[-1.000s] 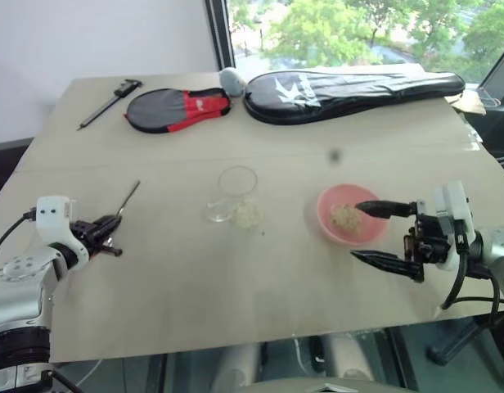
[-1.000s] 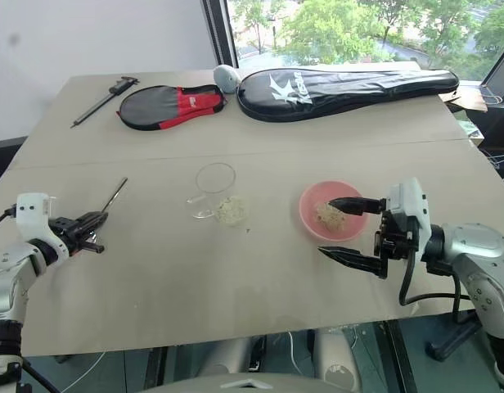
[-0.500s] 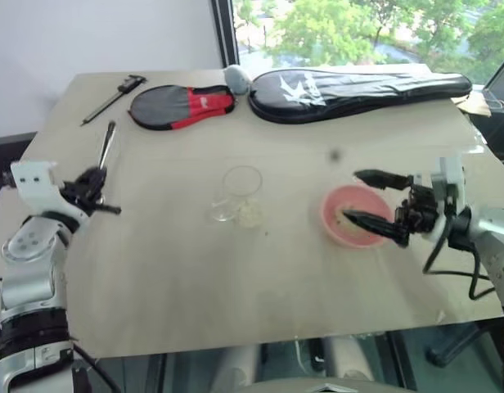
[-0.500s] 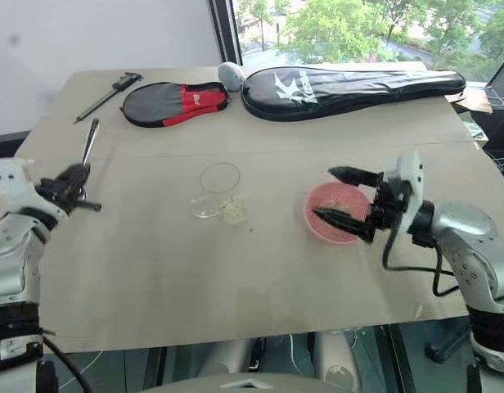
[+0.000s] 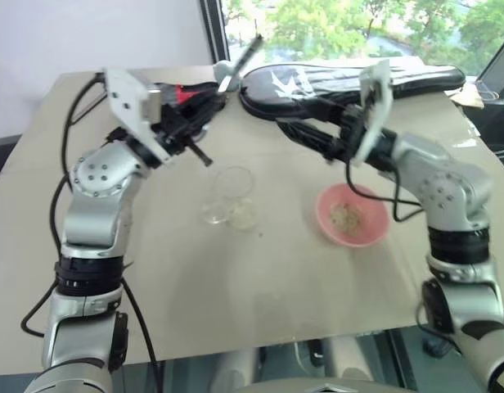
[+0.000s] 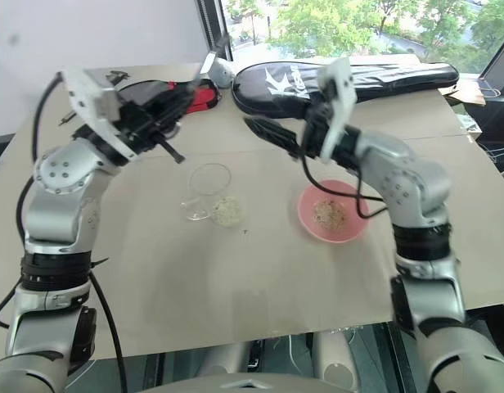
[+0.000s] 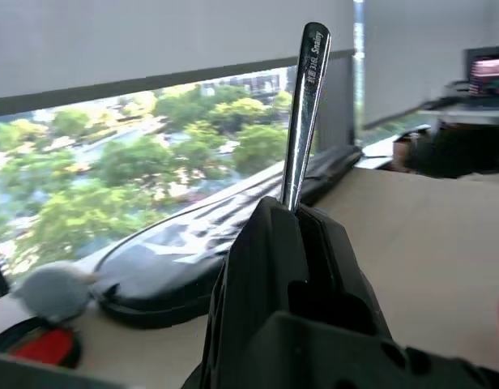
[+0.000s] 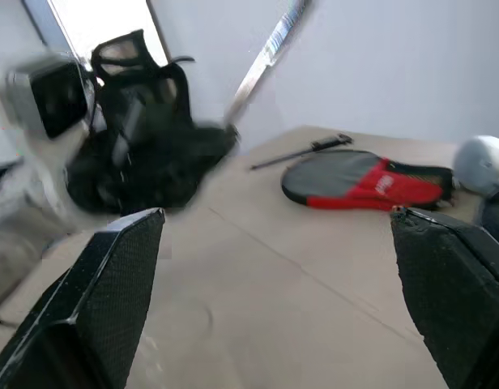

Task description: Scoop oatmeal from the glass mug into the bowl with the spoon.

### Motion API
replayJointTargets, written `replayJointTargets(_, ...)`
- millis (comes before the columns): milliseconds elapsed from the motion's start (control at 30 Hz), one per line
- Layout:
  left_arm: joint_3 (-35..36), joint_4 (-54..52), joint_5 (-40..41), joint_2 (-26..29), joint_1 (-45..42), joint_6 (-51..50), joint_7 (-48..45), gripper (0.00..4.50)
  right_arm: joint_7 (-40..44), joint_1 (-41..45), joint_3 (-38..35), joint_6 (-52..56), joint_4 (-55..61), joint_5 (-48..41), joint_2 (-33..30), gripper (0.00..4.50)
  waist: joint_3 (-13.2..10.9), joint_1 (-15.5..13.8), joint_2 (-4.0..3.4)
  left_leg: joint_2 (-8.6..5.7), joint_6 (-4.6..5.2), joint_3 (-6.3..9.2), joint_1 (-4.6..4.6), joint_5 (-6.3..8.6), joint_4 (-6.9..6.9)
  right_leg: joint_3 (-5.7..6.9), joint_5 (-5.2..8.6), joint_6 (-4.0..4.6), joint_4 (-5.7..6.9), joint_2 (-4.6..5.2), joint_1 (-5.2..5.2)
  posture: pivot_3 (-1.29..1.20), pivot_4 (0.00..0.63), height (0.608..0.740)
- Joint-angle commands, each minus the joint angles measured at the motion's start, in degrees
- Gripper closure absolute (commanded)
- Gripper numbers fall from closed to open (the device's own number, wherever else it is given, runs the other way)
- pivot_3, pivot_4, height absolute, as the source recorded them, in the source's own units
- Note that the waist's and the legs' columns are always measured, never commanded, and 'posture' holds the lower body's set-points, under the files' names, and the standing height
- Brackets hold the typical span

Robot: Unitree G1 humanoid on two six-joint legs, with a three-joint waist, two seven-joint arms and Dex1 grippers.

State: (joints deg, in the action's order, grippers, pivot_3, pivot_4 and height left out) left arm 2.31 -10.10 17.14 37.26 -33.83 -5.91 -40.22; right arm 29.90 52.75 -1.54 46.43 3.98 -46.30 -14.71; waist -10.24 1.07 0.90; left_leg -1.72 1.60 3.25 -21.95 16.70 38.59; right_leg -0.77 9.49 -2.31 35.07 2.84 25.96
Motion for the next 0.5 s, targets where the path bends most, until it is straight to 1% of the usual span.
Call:
replayJointTargets(33, -0.66, -2.75, -0.22, 0.78, -1.07, 0.74, -2.68, 4.43, -5.15, 4.79, -6.17, 2.01, -5.16, -4.61, 4.07, 0.0, 0.0, 0.0, 0.0, 0.01, 0.0, 0.01, 0.0, 0.0, -0.02, 0.01, 0.0, 0.0, 0.04, -0.03, 0.02, 0.0, 0.15, 0.74)
replayJointTargets(67, -0.88, -2.78, -0.43, 0.76, -1.17, 0.85, -3.02, 4.43, -5.39, 5.73, -7.11, 2.32, -6.29, -5.22, 4.53, 0.0, 0.0, -0.03, 0.0, 0.0, 0.0, 0.01, -0.02, 0.0, -0.02, 0.0, 0.0, 0.0, 0.08, -0.03, 0.06, 0.0, 0.15, 0.74)
replayJointTargets(100, -0.84, -2.74, -0.57, 0.65, -1.19, 0.86, -3.14, 4.43, -5.24, 6.23, -7.64, 2.37, -6.77, -5.56, 4.73, 0.0, 0.0, -0.14, 0.0, 0.0, 0.0, 0.0, -0.03, 0.0, 0.0, 0.0, 0.0, 0.0, 0.39, -0.03, 0.08, 0.0, 0.15, 0.74)
replayJointTargets(267, -0.32, -2.76, -0.87, 0.64, -1.24, 0.32, -3.37, 4.43, -4.3, 6.53, -9.1, 4.47, -6.0, -7.97, 4.36, 0.0, 0.0, -0.24, 0.0, -0.07, 0.02, -0.03, -0.06, 0.0, 0.11, -0.01, 0.0, -0.01, 0.52, 0.02, 0.1, 0.0, 0.15, 0.74)
replayJointTargets(300, -0.29, -2.75, -0.95, 0.61, -1.21, 0.23, -3.32, 4.5, -4.38, 6.31, -9.21, 4.86, -5.67, -8.27, 4.32, 0.51, -0.01, -0.19, -0.01, -0.07, 0.02, -0.05, -0.04, 0.0, 0.12, -0.02, 0.0, -0.01, 0.58, 0.01, 0.1, 0.0, 0.15, 0.74)
replayJointTargets(333, -0.28, -2.76, -1.01, 0.55, -1.17, 0.15, -3.25, 4.5, -4.4, 5.98, -9.21, 5.05, -5.2, -8.33, 4.27, 0.75, -0.01, -0.15, -0.01, -0.07, 0.02, -0.05, -0.03, 0.0, 0.13, -0.03, 0.01, -0.01, 0.65, 0.0, 0.11, 0.0, 0.15, 0.74)
replayJointTargets(367, -0.28, -2.8, -1.06, 0.5, -1.12, 0.07, -3.24, 4.5, -4.46, 5.75, -9.18, 5.22, -4.84, -8.38, 4.25, 1.35, -0.01, -0.13, -0.01, -0.06, 0.03, -0.05, -0.01, 0.0, 0.13, -0.03, 0.01, 0.0, 0.68, -0.02, 0.11, 0.0, 0.15, 0.74)
replayJointTargets(467, -0.46, -2.99, -1.08, 0.21, -1.14, -0.36, -3.19, 4.5, -4.56, 5.19, -8.93, 5.79, -3.69, -8.76, 4.14, 2.53, -0.01, -0.04, -0.01, -0.04, 0.03, -0.05, 0.05, 0.0, 0.14, -0.05, 0.01, 0.01, 0.69, -0.05, 0.13, 0.0, 0.15, 0.74)
replayJointTargets(500, -0.45, -2.87, -1.04, 0.08, -1.27, -0.53, -3.17, 4.5, -4.54, 5.11, -8.78, 5.91, -3.42, -8.72, 4.11, 3.14, -0.01, -0.03, -0.01, -0.04, 0.04, -0.07, 0.08, 0.0, 0.16, -0.08, 0.02, 0.01, 0.71, -0.06, 0.13, 0.0, 0.15, 0.74)
